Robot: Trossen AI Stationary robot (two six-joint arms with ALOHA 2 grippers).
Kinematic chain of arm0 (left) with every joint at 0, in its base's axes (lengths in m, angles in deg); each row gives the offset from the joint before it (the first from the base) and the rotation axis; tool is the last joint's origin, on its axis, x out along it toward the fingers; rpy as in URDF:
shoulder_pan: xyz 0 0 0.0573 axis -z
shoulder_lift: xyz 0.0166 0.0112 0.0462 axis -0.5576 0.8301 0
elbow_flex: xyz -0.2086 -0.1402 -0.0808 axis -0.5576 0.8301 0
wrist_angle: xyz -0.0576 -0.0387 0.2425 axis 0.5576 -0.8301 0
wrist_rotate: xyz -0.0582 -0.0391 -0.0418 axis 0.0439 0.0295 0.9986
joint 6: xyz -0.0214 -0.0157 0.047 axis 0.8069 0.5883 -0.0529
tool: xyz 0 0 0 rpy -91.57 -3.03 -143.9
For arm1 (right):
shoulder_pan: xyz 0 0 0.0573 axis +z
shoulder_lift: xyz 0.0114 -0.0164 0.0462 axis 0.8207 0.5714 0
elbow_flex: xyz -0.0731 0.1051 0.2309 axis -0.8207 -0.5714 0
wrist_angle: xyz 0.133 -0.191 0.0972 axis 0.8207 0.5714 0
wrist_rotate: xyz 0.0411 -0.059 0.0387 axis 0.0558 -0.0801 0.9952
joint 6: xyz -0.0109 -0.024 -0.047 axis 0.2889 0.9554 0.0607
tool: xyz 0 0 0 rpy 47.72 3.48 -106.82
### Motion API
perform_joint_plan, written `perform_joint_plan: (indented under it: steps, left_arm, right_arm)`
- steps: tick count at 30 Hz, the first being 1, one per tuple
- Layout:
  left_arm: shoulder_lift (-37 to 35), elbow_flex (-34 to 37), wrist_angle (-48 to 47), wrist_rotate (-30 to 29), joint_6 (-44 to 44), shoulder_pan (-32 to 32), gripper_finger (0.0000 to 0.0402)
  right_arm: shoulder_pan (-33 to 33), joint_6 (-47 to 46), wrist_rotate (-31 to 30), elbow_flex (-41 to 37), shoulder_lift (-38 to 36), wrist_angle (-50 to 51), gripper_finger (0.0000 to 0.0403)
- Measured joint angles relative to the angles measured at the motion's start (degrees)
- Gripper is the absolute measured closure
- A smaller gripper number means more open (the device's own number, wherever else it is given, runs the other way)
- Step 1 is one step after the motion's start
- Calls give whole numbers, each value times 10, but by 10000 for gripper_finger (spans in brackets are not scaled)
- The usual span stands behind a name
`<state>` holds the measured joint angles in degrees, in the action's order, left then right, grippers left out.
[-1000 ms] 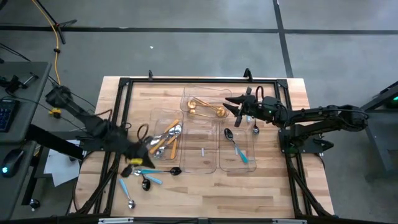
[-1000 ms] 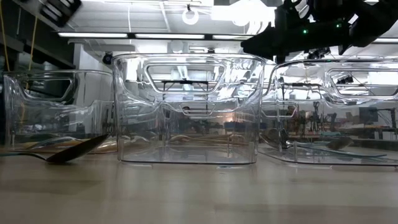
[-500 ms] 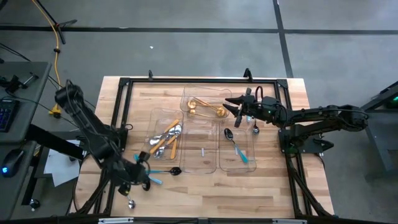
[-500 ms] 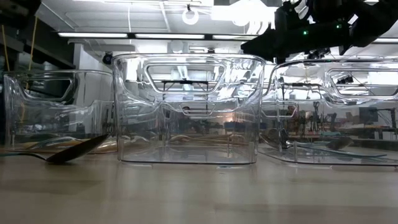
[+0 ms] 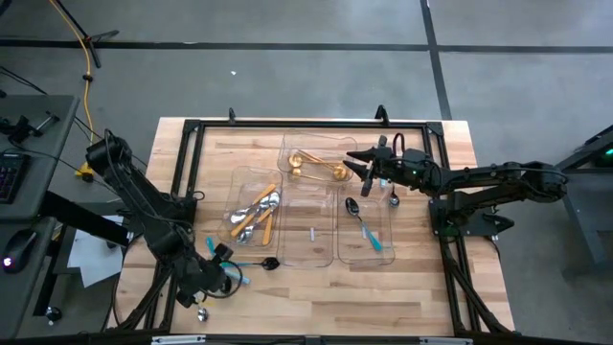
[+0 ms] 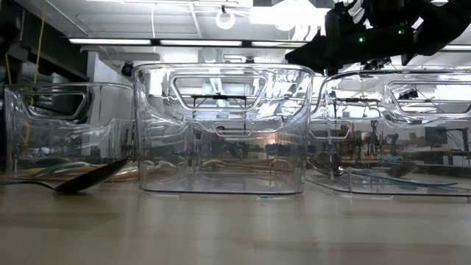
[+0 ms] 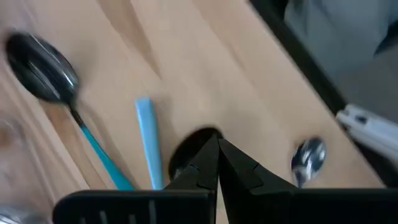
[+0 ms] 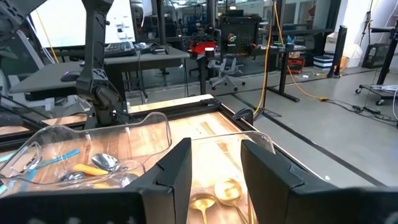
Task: Sort silverware by color (type)
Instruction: Put the blue spoon into the right transparent bin
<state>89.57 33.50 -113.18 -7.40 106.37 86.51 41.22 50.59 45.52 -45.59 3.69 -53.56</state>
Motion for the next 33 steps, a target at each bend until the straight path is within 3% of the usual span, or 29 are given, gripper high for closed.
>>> perform_joint_plan:
  steps: [8,13,24,33]
  left_arm:
    - [77,0,0,63,-3,0,401]
    - [95,0,1,65,-21,0,401]
    - [95,0,-18,2,-152,15,401]
    - [95,0,-19,-4,-224,12,401]
  right_arm:
    - [0,0,0,0,0,5,282]
    - [0,0,0,0,0,5,282]
    - [0,0,0,0,0,5,282]
    - [0,-2,0,0,0,5,282]
